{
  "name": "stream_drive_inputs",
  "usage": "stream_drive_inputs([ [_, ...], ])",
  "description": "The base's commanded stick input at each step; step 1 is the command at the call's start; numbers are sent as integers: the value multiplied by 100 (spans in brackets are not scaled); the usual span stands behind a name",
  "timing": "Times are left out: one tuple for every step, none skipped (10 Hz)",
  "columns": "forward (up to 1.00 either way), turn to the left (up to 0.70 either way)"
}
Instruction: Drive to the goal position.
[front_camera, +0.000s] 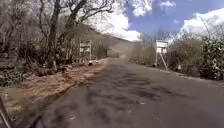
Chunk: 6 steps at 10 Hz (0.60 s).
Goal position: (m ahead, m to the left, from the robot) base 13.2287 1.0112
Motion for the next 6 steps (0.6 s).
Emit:
stream_drive_inputs([
  [70,0],
  [70,0],
  [70,0],
  [70,0],
  [70,0],
  [70,0],
])
